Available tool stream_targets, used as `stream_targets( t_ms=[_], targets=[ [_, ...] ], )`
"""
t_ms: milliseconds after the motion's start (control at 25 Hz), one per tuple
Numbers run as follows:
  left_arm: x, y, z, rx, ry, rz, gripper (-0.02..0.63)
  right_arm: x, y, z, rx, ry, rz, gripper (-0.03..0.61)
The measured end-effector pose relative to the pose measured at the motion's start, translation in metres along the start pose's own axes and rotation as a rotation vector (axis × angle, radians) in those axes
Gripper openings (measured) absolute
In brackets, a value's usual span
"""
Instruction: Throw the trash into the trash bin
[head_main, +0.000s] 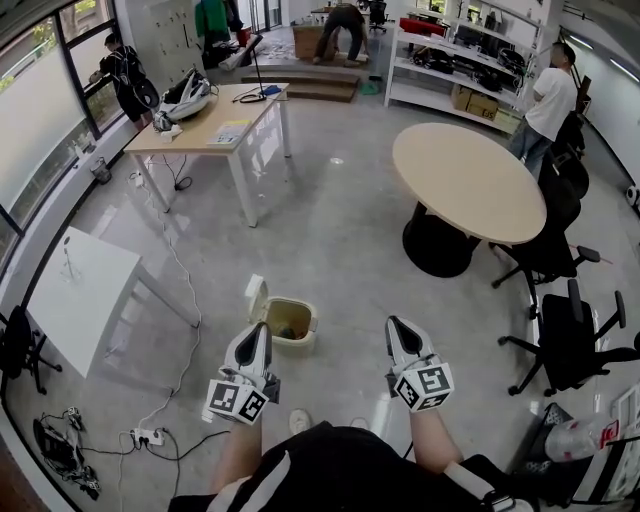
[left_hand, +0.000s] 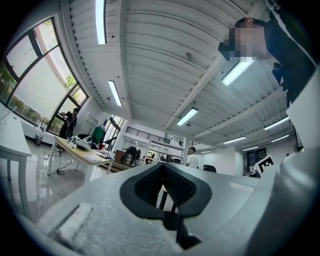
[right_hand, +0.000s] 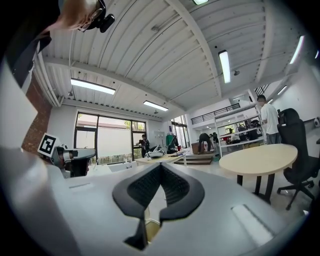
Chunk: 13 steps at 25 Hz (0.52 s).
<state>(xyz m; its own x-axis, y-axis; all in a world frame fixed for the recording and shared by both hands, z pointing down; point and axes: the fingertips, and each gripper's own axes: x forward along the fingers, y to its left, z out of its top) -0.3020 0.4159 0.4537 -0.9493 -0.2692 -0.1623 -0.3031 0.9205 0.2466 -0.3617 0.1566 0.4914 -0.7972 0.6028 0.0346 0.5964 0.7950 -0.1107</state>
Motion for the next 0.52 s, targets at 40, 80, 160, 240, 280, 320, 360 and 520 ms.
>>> stream_targets(
  t_ms=[40, 80, 160, 240, 280, 320, 360, 520],
  targets=[
    [-0.001, 0.000, 0.000, -0.002, 0.001, 0.002, 0.002, 0.000, 0.000, 0.000, 0.000, 0.000, 0.001, 0.005],
    [-0.001, 0.001, -0.001, -0.001, 0.003, 0.003, 0.002, 0.001, 0.000, 0.000, 0.000, 0.001, 0.002, 0.005],
    [-0.001, 0.002, -0.003, 0.000, 0.007, 0.007, 0.002, 0.001, -0.002, 0.000, 0.003, 0.001, 0.004, 0.005],
    [0.000, 0.004, -0.004, -0.005, 0.008, 0.015, 0.002, 0.003, -0.002, 0.001, 0.011, 0.002, 0.008, 0.005],
    [0.002, 0.005, -0.004, -0.007, 0.006, 0.018, 0.002, 0.004, -0.002, 0.002, 0.015, 0.000, 0.012, 0.005],
    [0.003, 0.006, -0.004, -0.008, 0.004, 0.018, 0.002, 0.005, -0.001, 0.003, 0.015, -0.002, 0.015, 0.005],
    [0.005, 0.005, -0.003, -0.006, 0.002, 0.015, 0.002, 0.006, -0.001, 0.004, 0.014, -0.004, 0.018, 0.005],
    [0.011, 0.002, 0.000, 0.003, -0.002, -0.001, 0.002, 0.008, -0.003, 0.009, 0.004, -0.011, 0.017, 0.005]
  ],
)
